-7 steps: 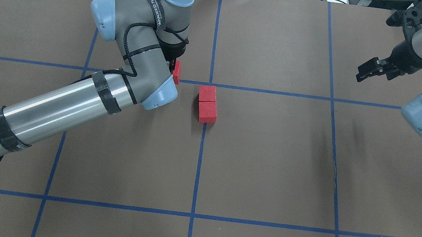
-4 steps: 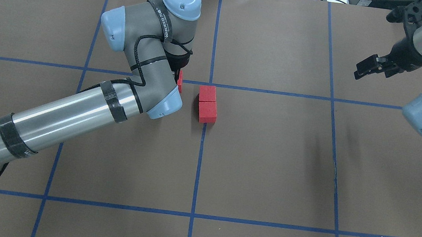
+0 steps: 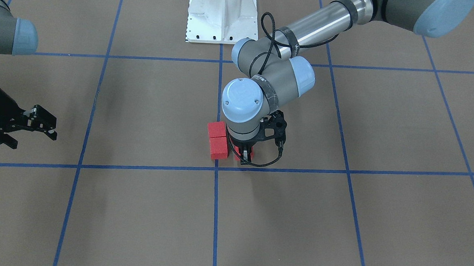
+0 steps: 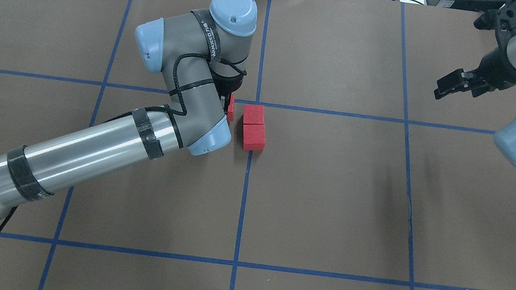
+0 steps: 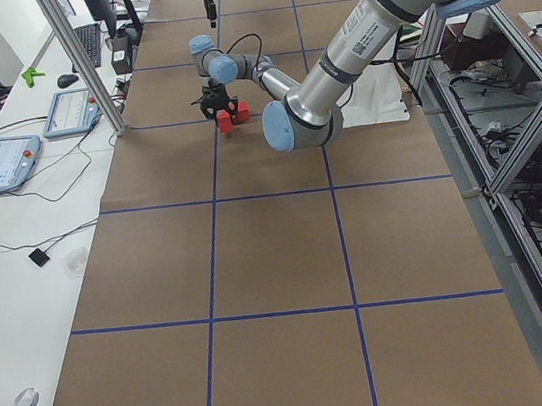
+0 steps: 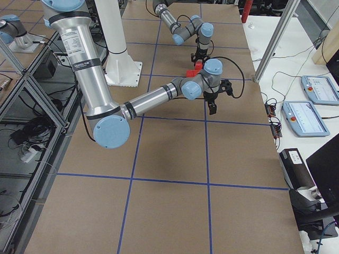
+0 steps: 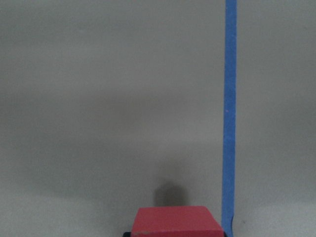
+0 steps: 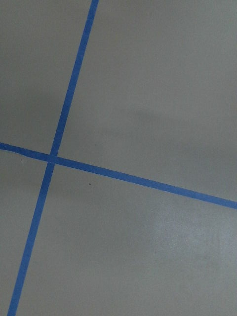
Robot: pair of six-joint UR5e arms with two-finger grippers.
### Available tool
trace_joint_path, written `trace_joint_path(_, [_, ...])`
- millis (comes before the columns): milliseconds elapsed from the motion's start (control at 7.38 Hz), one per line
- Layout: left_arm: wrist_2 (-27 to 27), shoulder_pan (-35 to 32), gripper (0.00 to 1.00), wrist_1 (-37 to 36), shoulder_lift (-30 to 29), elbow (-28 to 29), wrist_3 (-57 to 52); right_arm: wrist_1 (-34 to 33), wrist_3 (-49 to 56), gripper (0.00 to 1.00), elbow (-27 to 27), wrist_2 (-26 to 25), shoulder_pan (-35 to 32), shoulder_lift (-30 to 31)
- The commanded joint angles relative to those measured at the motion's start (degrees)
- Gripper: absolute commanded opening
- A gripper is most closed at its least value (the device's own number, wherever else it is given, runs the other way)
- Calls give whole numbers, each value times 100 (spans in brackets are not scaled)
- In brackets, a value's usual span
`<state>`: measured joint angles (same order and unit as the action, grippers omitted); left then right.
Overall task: Form red blocks into L shape at center
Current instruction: 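Lower the cube beside the farther cube of the pair and open the left gripper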
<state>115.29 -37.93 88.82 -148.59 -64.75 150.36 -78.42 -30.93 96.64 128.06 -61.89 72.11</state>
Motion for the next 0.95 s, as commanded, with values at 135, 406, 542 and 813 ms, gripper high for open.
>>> trace_joint_path(135, [-24, 66, 0, 186, -100, 233, -7, -7, 0, 99, -13, 0, 1, 4])
trace_joint_path(406, [-24, 84, 0, 250, -126, 314, -7, -7, 0, 99, 4, 0, 1, -4])
trace_joint_path(542, [-24, 84, 0, 250, -135, 314, 2, -7, 0, 99, 4, 0, 1, -4])
trace_joint_path(813, [-16, 101, 0, 250, -135, 314, -7, -7, 0, 99, 13, 0, 1, -4])
